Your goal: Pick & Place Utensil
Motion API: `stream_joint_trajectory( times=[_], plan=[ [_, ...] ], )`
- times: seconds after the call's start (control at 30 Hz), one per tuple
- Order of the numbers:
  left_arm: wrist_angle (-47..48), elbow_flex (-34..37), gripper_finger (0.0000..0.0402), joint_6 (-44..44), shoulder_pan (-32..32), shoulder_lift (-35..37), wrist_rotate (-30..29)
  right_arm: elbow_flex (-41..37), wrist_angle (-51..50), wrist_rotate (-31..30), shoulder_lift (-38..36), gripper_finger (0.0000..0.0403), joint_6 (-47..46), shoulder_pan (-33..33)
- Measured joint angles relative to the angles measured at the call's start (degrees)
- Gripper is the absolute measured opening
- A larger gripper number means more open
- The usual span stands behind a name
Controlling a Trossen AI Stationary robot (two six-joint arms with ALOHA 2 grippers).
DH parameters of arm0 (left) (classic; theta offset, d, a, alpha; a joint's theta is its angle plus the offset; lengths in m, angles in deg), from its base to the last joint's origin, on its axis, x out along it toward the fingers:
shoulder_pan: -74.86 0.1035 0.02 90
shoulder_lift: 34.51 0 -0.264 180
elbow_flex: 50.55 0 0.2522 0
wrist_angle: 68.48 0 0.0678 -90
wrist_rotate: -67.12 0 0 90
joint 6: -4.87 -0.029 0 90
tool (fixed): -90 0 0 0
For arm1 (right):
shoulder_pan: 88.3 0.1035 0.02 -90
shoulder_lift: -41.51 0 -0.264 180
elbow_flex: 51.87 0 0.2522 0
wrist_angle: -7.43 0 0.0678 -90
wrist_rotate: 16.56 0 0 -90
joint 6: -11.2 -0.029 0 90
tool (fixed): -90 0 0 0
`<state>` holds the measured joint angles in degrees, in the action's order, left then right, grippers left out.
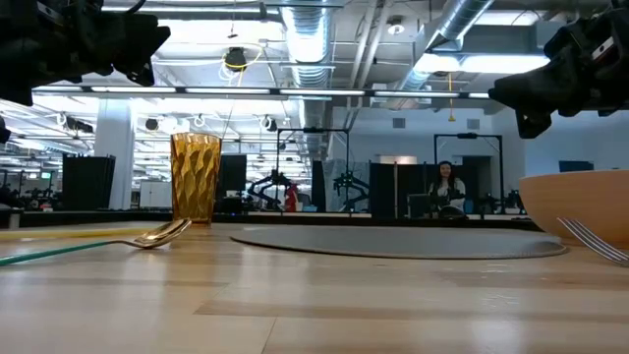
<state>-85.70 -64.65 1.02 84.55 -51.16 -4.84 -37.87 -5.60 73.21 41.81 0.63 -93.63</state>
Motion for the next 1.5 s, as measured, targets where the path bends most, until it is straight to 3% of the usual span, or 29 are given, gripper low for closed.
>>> stream_joint_trajectory(
  times=[0.67, 1.07, 1.17, 1.27, 1.5],
  plan=[
    [-4.6, 0.0, 0.0117, -0.2, 0.0, 0.0, -0.9, 0.0, 0.5, 0.0, 0.0, 0.0077, 3.4, 0.0],
    [-6.0, 0.0, 0.0117, 0.3, 0.0, 0.0, -0.9, 0.0, 10.3, -0.1, 0.0, 0.0077, 3.6, 0.0],
    [-6.6, 0.0, 0.0117, 0.3, 0.0, 0.0, -1.1, 0.0, 15.1, -2.9, 0.0, 0.0077, 3.6, -0.1],
    [-6.6, -1.5, 0.0117, 0.3, 0.0, 0.0, -2.7, 0.7, 19.2, -8.6, 0.0, 0.0077, 5.8, -0.1],
    [-2.8, -10.7, 0.0116, 0.3, 0.1, -4.6, -3.0, 8.8, 19.1, -8.9, 4.4, 0.0103, 5.4, -0.1]
  ],
)
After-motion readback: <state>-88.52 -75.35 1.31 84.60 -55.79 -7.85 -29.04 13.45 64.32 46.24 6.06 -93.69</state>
